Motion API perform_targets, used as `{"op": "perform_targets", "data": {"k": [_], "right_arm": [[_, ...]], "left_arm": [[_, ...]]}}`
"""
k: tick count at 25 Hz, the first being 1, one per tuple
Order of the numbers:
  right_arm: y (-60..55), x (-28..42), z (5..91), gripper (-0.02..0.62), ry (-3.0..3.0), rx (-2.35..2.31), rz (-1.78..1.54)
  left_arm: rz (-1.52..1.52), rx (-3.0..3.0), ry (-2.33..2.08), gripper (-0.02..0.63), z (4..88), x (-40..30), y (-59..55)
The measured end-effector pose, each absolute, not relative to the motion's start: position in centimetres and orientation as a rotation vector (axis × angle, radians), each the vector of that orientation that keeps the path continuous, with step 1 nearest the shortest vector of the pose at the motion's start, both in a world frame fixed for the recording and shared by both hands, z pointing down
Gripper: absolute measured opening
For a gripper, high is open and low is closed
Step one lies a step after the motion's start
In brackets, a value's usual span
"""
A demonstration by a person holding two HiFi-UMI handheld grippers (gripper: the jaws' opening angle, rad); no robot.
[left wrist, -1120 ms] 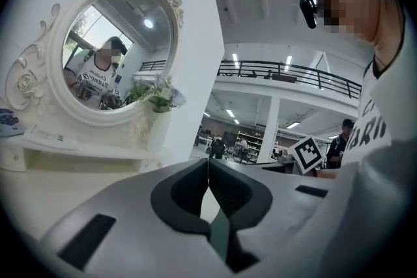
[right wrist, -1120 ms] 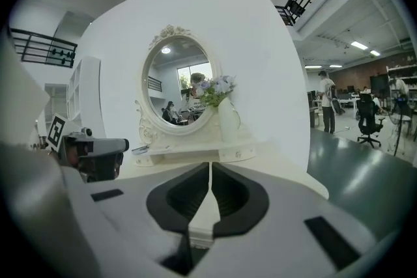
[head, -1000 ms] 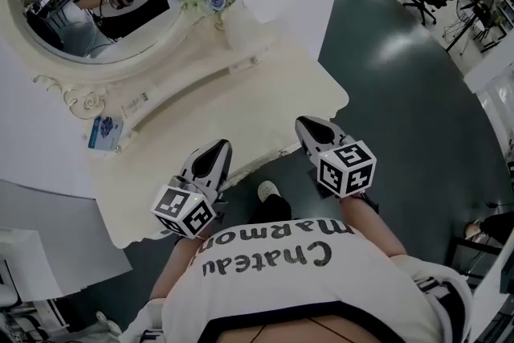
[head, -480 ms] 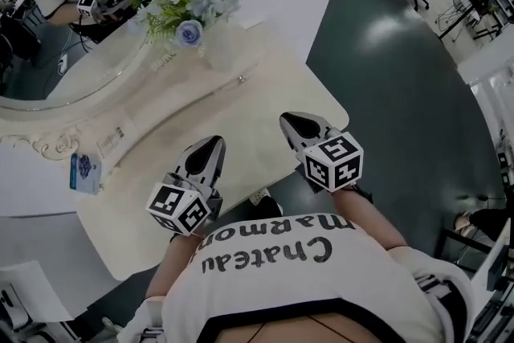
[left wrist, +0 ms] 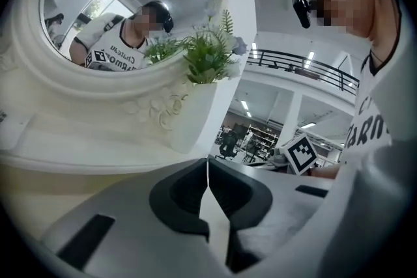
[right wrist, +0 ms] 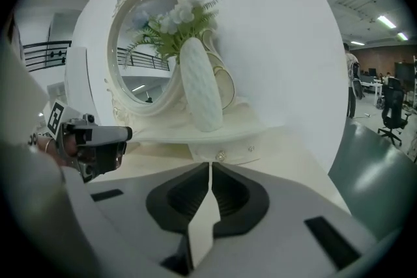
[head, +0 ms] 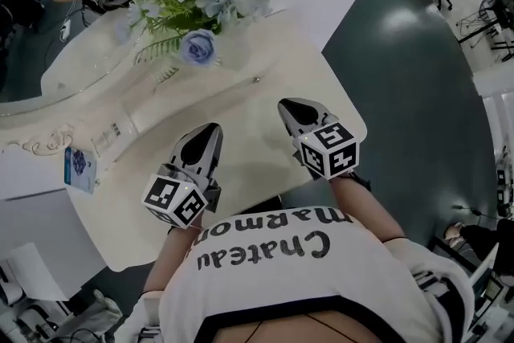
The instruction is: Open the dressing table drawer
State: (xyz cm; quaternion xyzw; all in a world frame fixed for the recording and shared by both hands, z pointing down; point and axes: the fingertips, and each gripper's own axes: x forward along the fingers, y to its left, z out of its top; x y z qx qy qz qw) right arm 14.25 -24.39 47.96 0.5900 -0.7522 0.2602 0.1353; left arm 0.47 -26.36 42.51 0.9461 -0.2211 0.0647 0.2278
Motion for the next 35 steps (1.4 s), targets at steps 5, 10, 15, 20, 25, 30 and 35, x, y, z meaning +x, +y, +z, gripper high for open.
{"op": "perform_targets", "data": {"k": [5, 10, 15, 20, 25, 30, 35], "right_arm": [[-26.7, 13.9, 49.4, 0.031, -2.182, 1.653, 0.755], [-27.8, 13.6, 51.1, 0.032, -2.130, 1.630, 0.809], [-29.3, 13.2, 51.4, 0.036, -2.114, 1.595, 0.759], [-30.3, 13.0, 52.0, 0.074, -2.113, 1.571, 0.755], [-30.9, 13.2, 52.6, 0.147, -2.117, 1.563, 0.817], [-32.3, 13.0, 52.9, 0.147, -2.124, 1.572, 0.869], [-33.0, 13.0, 53.6, 0.147, -2.118, 1.577, 0.940]], "left_arm": [[0.203, 2.596, -0.642, 0.023, 43.1, 0.6, -28.2], [0.192, 2.582, -0.721, 0.023, 42.4, -0.7, -29.1], [0.173, 2.565, -0.838, 0.023, 41.6, -3.6, -29.7], [0.140, 2.561, -0.937, 0.023, 40.7, -5.5, -30.1], [0.132, 2.546, -0.996, 0.024, 40.4, -6.7, -29.8], [0.108, 2.537, -1.059, 0.023, 39.5, -7.4, -29.4], [0.107, 2.487, -1.156, 0.023, 39.3, -8.6, -28.2]]}}
